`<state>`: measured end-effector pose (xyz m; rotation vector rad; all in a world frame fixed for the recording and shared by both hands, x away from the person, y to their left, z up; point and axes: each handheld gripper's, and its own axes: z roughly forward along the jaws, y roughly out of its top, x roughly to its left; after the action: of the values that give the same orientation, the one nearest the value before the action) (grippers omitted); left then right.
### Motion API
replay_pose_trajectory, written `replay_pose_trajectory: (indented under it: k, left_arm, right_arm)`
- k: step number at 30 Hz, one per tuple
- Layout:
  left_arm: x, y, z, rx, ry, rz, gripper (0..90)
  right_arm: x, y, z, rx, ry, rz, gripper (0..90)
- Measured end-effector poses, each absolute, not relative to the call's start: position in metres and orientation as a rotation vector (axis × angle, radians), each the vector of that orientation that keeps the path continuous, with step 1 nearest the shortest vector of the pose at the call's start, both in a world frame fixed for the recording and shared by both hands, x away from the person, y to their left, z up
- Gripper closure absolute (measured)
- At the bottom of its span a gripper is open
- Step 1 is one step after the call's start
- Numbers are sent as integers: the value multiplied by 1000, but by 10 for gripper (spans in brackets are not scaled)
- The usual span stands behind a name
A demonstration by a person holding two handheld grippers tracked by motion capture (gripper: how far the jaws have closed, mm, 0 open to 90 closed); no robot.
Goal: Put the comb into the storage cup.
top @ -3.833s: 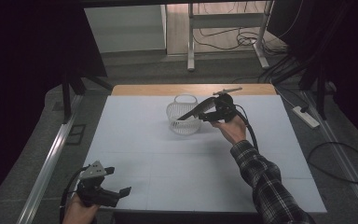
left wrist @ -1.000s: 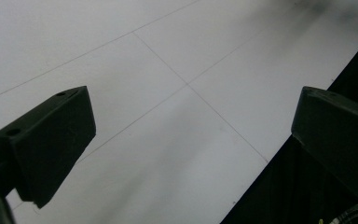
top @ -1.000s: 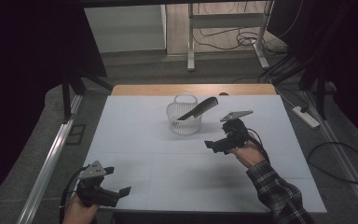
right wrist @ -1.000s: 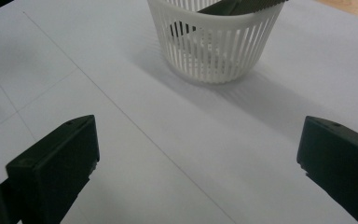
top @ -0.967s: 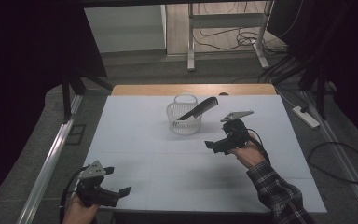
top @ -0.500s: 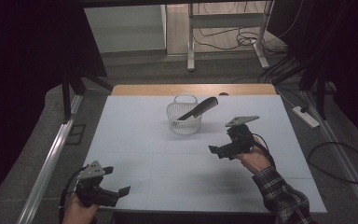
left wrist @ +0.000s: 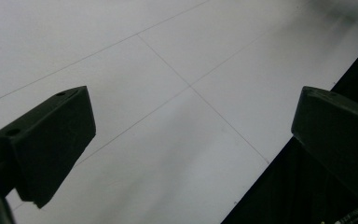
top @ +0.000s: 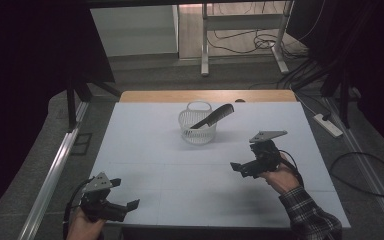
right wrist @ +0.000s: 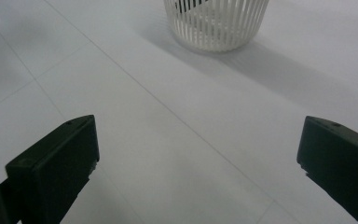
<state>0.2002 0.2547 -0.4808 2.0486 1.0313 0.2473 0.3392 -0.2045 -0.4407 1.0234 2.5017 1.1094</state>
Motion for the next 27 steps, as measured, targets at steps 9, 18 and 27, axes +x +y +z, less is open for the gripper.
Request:
replay_pose_trajectory:
  k: [9,18,27]
  left_arm:
    - [200,254,-481,2051,1033,246,0]
    - [201,254,-481,2052,1033,244,0]
    - [201,254,-481,2051,1035,244,0]
  right_arm:
    - [328,-221,-441,1054,2489,1109,0]
    - [314,-238,-441,1079,2471,1098,0]
    - [303,-256,-443,1119,2441,1099,0]
